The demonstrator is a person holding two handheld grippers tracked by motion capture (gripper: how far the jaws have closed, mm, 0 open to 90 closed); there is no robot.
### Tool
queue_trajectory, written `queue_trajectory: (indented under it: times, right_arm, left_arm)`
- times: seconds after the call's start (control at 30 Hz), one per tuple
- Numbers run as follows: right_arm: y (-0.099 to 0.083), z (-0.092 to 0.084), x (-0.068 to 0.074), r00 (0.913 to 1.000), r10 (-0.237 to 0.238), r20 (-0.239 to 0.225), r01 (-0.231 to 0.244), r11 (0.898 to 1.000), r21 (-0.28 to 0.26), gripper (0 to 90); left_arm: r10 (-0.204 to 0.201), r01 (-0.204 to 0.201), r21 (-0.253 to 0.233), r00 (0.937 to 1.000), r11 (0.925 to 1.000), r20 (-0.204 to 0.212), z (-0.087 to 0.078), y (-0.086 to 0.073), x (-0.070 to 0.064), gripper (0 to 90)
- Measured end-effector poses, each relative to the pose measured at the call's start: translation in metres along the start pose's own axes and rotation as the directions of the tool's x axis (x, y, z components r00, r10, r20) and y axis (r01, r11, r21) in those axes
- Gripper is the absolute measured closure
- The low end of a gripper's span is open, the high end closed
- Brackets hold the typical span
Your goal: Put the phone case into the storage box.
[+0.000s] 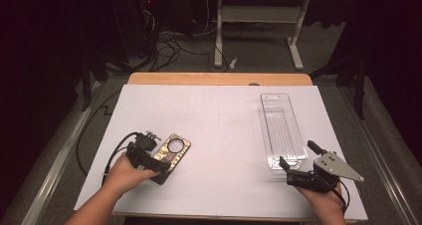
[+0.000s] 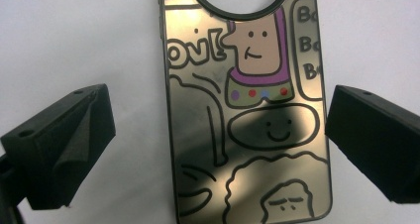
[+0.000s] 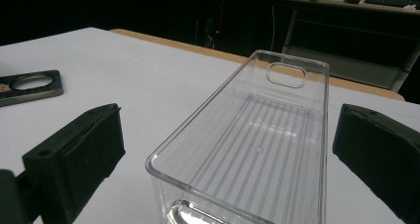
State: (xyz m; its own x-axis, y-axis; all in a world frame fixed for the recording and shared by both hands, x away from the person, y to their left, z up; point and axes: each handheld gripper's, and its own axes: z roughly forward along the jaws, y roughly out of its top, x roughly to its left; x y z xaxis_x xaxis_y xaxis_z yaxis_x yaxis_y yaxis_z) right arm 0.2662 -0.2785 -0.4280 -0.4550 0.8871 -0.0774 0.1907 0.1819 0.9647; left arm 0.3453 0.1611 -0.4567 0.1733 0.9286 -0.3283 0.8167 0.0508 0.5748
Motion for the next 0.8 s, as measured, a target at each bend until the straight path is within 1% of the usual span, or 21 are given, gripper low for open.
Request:
queue_trajectory:
  times: [0.1,0.13,0.17,0.2,0.23,0.27,0.37,0.43,0.5,0.53,0.63,0.67,0.7,0.73,0.77,0.8]
  right_arm:
    - [0.000,0.000,0.000,1.0000,0.000,0.000,0.000,1.000,0.000,0.3]
    - [0.000,0.000,0.000,1.0000,0.000,0.000,0.000,1.000,0.000,0.3]
    - [0.000,0.000,0.000,1.0000,0.002,0.000,-0.002,1.000,0.000,0.3]
    - [0.000,0.000,0.000,1.0000,0.002,0.000,-0.002,1.000,0.000,0.3]
    - [0.000,-0.001,0.000,1.0000,0.002,-0.001,-0.002,1.000,0.001,0.3]
    - [0.000,-0.001,0.000,1.0000,0.003,0.000,-0.003,1.000,0.001,0.3]
    - [0.000,-0.001,-0.001,1.0000,0.001,0.000,-0.001,1.000,0.002,0.3]
    - [0.000,-0.001,-0.001,1.0000,0.003,0.001,-0.003,1.000,0.001,0.3]
    - [0.000,-0.001,-0.001,1.0000,0.004,-0.001,-0.004,1.000,0.002,0.3]
    - [0.000,-0.001,-0.001,1.0000,0.006,-0.002,-0.006,1.000,0.001,0.3]
    - [0.000,-0.001,-0.001,1.0000,0.004,-0.002,-0.004,1.000,0.000,0.3]
    - [0.000,-0.001,-0.001,1.0000,0.003,-0.002,-0.003,1.000,0.001,0.3]
    - [0.000,-0.001,-0.001,1.0000,0.003,-0.002,-0.003,1.000,0.001,0.3]
    - [0.000,-0.001,-0.001,1.0000,0.003,-0.001,-0.003,1.000,-0.001,0.3]
    - [0.000,-0.001,-0.001,1.0000,0.003,-0.001,-0.003,1.000,-0.001,0.3]
    - [0.000,-0.001,-0.001,1.0000,0.003,-0.002,-0.003,1.000,-0.001,0.3]
  left_arm:
    - [0.009,-0.008,0.026,0.9999,0.9996,-0.014,0.001,0.002,-0.002,0.5]
    - [0.014,-0.013,0.042,0.9996,0.9990,-0.023,0.002,0.004,-0.004,0.4]
    - [0.017,-0.015,0.048,0.9995,0.9987,-0.026,0.002,0.005,-0.005,0.5]
    - [0.016,-0.014,0.064,0.9995,0.9978,-0.027,0.003,0.006,-0.006,0.5]
    - [0.027,-0.025,0.075,0.9992,0.9968,-0.029,0.004,0.007,-0.007,0.6]
    - [0.019,-0.017,0.078,0.9993,0.9968,-0.033,0.005,0.007,-0.008,0.6]
    - [0.026,-0.022,0.107,0.9990,0.9940,-0.038,0.007,0.010,-0.010,0.6]
    - [0.033,-0.026,0.142,0.9983,0.9895,-0.047,0.010,0.011,-0.011,0.6]
    - [0.040,-0.031,0.152,0.9978,0.9879,-0.054,0.011,0.011,-0.013,0.6]
    - [0.051,-0.041,0.167,0.9973,0.9851,-0.053,0.012,0.011,-0.014,0.6]
    - [0.056,-0.042,0.195,0.9961,0.9799,-0.068,0.017,0.009,-0.016,0.6]
    - [0.068,-0.051,0.213,0.9947,0.9758,-0.077,0.019,0.008,-0.017,0.6]
    - [0.068,-0.051,0.213,0.9947,0.9758,-0.077,0.019,0.008,-0.017,0.6]
    - [0.086,-0.064,0.231,0.9925,0.9709,-0.087,0.021,0.007,-0.017,0.6]
    - [0.086,-0.063,0.237,0.9923,0.9695,-0.088,0.022,0.007,-0.018,0.6]
    - [0.093,-0.067,0.249,0.9912,0.9661,-0.094,0.024,0.007,-0.018,0.7]
